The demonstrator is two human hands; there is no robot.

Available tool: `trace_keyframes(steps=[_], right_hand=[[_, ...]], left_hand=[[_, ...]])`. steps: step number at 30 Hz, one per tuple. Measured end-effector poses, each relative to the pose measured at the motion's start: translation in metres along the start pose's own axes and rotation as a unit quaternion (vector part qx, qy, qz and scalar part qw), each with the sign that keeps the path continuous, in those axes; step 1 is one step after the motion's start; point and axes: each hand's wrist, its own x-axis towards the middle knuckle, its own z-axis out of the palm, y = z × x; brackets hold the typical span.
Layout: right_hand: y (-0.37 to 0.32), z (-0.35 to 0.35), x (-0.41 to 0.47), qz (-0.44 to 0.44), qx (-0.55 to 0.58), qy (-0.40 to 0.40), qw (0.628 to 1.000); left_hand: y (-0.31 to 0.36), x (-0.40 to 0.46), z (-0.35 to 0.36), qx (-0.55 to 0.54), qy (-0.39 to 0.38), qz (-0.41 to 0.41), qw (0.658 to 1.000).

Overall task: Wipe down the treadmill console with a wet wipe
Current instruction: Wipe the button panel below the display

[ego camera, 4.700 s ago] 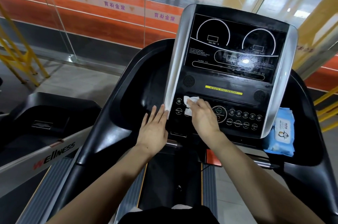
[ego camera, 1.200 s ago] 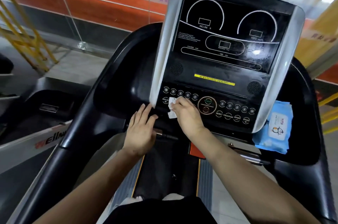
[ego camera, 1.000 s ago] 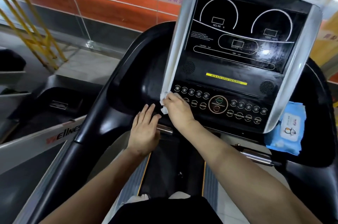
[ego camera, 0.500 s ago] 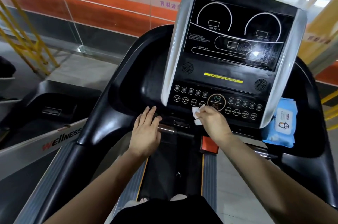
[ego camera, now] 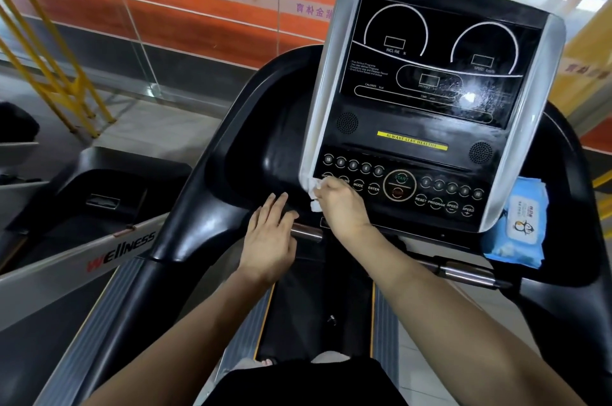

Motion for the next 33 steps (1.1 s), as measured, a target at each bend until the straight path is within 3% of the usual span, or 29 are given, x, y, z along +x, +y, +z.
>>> trace_keyframes(steps=[5, 12, 19, 25, 33], right_hand=[[0.063, -0.01, -0.05, 0.066, 0.007, 0.04, 0.997], [0.137, -0.04, -0.108, 0.244, 0.037, 0.115, 0.962], [0.118, -0.048, -0.117, 0.203, 0.154, 0.14, 0.957], [0.128, -0.054, -0.143, 0.263, 0.235, 0.177, 0.919], [0.163, -0.054, -0.165, 0.316, 0.208, 0.257, 0.889]], left_hand=[[0.01, 0.009, 0.007, -0.005, -0.004, 0.019, 1.0], [0.039, 0.013, 0.017, -0.012, -0.033, 0.055, 0.998], [0.068, 0.011, 0.024, -0.011, -0.036, 0.056, 0.998], [0.096, 0.009, 0.03, -0.028, -0.024, 0.048, 0.998], [0.132, 0.016, 0.037, -0.035, -0.021, 0.065, 0.997]])
